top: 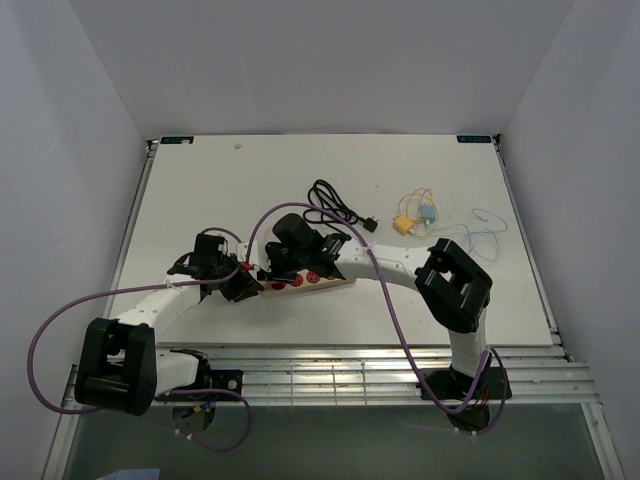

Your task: Insert the plug

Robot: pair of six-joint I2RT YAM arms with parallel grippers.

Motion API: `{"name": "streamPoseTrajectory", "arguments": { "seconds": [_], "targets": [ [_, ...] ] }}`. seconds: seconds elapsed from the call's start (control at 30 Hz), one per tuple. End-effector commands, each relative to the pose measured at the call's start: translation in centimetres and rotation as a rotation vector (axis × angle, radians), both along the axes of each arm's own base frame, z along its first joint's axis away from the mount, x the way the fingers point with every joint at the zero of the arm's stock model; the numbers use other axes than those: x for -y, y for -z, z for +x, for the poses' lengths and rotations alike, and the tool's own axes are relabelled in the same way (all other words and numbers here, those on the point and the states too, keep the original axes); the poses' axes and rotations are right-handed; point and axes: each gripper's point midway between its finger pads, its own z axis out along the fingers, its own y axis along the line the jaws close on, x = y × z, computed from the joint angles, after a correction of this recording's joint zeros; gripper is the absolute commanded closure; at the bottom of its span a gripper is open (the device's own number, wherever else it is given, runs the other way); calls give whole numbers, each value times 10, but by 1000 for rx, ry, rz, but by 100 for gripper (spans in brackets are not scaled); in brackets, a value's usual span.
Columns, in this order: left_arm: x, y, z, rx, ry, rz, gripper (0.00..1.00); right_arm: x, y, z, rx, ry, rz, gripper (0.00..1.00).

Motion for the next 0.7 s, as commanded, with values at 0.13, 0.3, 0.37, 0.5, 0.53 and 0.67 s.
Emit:
{"name": "streamPoseTrajectory", "arguments": {
  "seconds": [0.13,0.3,0.37,0.5,0.53,0.67],
  "targets": [
    [-8,7,-6,-19,-3,41,66,41,58,-13,-64,-23,-136,92],
    [-8,8,-7,-23,-5,44,66,49,57,-3,-106,-8,-95,92],
    [-9,9,-7,-23,-4,46,66,50,56,1,-103,-1,-89,92],
    [-8,8,-5,-18,0,45,66,47,63,2,-101,-21,-96,92],
    [-8,7,-5,-18,1,45,66,46,64,2,-102,-28,-100,92],
    [-8,8,-4,-19,4,44,66,49,72,-1,-104,-37,-119,92]
  ]
}}
